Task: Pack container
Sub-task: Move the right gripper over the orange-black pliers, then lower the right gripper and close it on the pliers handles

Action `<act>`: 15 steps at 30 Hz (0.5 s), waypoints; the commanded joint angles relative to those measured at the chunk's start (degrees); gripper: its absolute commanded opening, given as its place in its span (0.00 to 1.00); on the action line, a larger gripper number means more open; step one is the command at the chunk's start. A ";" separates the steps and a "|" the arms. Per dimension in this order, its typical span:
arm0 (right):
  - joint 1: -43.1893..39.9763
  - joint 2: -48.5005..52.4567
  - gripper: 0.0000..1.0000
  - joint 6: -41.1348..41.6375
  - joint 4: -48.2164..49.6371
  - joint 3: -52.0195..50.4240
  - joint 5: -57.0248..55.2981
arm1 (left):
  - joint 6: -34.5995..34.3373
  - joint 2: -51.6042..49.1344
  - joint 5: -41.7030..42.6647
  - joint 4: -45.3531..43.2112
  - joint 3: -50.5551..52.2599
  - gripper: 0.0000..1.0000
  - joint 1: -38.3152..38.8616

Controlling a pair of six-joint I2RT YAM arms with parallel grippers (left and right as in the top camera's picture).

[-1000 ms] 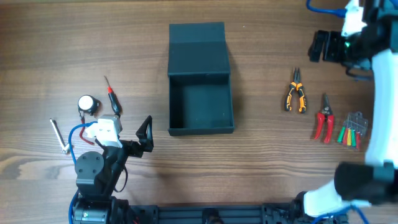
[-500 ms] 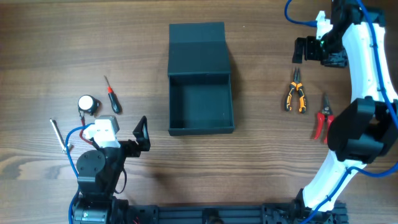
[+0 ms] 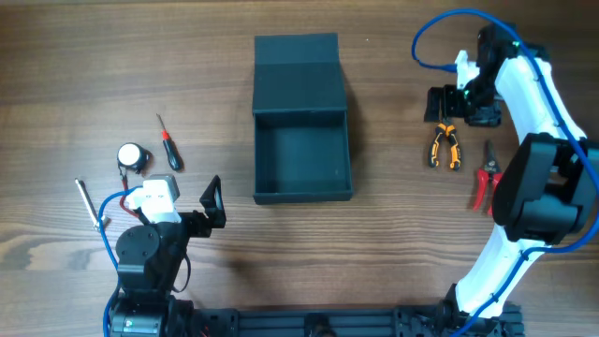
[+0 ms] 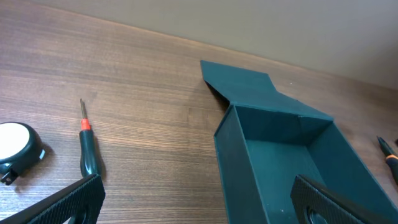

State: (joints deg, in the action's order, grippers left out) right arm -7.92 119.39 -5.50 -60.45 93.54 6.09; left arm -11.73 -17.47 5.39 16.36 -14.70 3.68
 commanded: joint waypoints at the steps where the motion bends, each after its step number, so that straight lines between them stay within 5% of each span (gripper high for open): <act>1: -0.02 0.42 1.00 -0.37 2.86 -3.69 1.70 | -0.76 -0.02 -0.79 0.24 -1.22 1.00 -0.28; 15: -0.04 0.42 1.00 2.19 11.23 -11.54 -1.66 | -0.76 -0.02 -0.76 1.33 -1.22 1.00 -0.26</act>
State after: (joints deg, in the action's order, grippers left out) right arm -7.92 119.37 -4.84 -50.35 82.78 6.37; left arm -11.75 -17.47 5.39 17.74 -14.70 3.68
